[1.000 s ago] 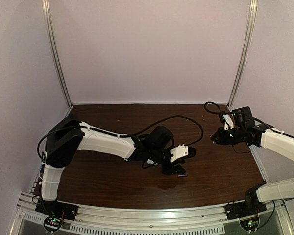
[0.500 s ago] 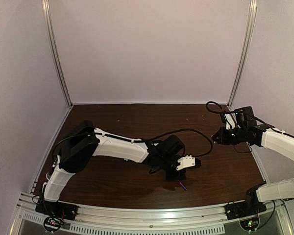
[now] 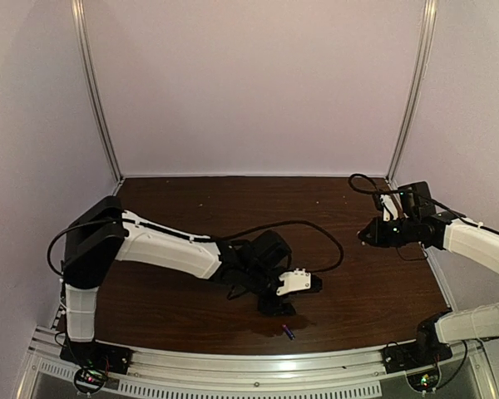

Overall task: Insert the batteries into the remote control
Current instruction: Pick up the battery from the center of the board.

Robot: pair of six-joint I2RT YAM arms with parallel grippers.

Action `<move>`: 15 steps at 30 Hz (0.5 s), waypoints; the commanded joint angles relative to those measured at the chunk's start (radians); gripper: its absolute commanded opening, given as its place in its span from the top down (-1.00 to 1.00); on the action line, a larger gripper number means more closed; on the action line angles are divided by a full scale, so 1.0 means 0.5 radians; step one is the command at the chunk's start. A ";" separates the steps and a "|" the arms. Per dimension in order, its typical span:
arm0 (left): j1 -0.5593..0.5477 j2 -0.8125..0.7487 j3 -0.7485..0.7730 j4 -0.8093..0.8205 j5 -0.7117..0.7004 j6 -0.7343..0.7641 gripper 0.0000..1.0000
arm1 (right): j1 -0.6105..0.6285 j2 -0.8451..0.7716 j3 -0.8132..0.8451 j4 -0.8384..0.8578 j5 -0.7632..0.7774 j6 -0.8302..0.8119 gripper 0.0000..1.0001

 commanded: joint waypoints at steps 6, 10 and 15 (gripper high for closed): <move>0.000 -0.512 -0.634 0.226 0.346 0.330 -0.32 | -0.013 -0.016 -0.020 0.016 -0.061 -0.025 1.00; -0.066 -0.553 -0.753 0.179 0.296 0.430 -0.70 | -0.013 -0.007 -0.020 0.026 -0.064 -0.023 1.00; -0.148 -0.539 -0.825 0.264 0.210 0.458 -0.77 | -0.013 0.003 -0.020 0.034 -0.083 -0.024 1.00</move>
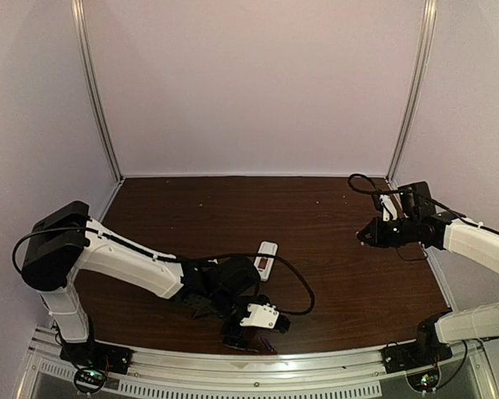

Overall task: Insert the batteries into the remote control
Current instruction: Pick up the battery from the center of the board.

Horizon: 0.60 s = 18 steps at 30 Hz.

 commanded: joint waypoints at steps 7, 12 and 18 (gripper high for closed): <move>-0.076 0.105 0.002 0.024 -0.077 0.125 -0.16 | -0.013 0.009 -0.014 0.029 -0.028 -0.021 1.00; -0.076 0.125 0.013 -0.055 -0.152 0.124 0.42 | -0.013 0.026 -0.015 0.035 -0.046 -0.029 1.00; -0.066 0.126 0.078 -0.198 -0.253 0.028 0.81 | -0.002 0.079 -0.019 0.055 -0.130 -0.030 1.00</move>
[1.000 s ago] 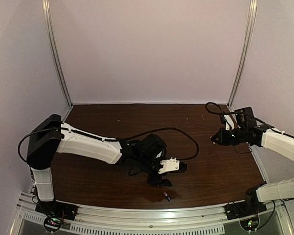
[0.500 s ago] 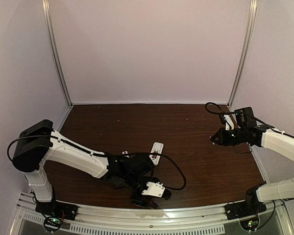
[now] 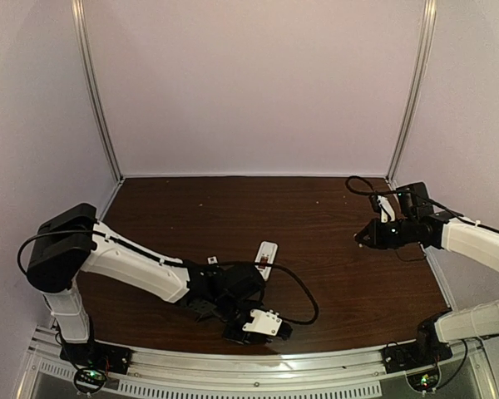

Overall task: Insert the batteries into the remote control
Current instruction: Pick up the battery from the center of the board, then place the battery at the center of the board.

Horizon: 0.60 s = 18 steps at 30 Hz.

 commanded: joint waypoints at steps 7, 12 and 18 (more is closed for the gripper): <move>0.252 -0.262 -0.119 0.096 -0.145 -0.425 1.00 | 0.248 0.144 0.025 0.108 -0.076 -0.013 1.00; 0.501 -0.603 -0.229 0.295 -0.225 -0.712 1.00 | 0.492 0.224 0.116 0.213 -0.032 0.033 0.99; 0.752 -0.983 -0.436 0.527 -0.569 -1.084 1.00 | 0.888 0.491 0.241 0.449 -0.013 0.156 0.95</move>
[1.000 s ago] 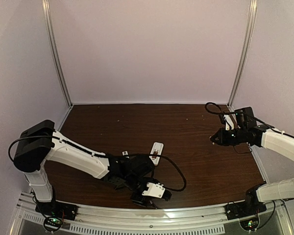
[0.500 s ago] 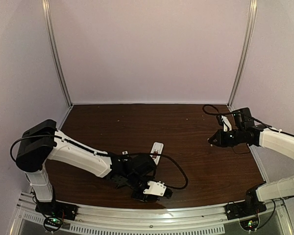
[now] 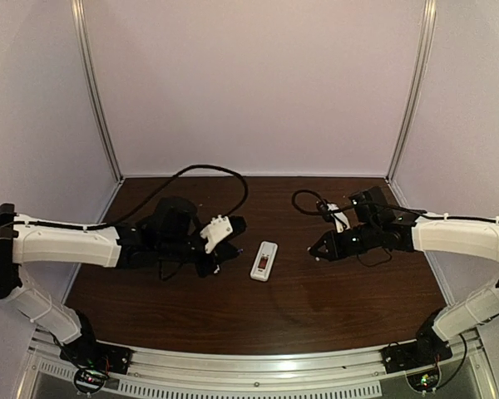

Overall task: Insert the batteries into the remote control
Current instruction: Place the battery at the center of the board.

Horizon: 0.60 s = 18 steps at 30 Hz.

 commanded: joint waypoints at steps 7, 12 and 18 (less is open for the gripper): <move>0.329 -0.343 -0.178 0.130 -0.667 -0.814 1.00 | 0.674 0.642 0.433 0.360 0.094 0.141 0.94; 0.411 -0.272 -0.147 -0.009 -0.700 -0.969 1.00 | 0.865 0.953 0.670 0.392 0.149 0.125 0.90; 0.453 -0.300 -0.191 0.021 -0.663 -1.037 1.00 | 0.961 1.270 0.893 0.402 0.184 0.103 0.85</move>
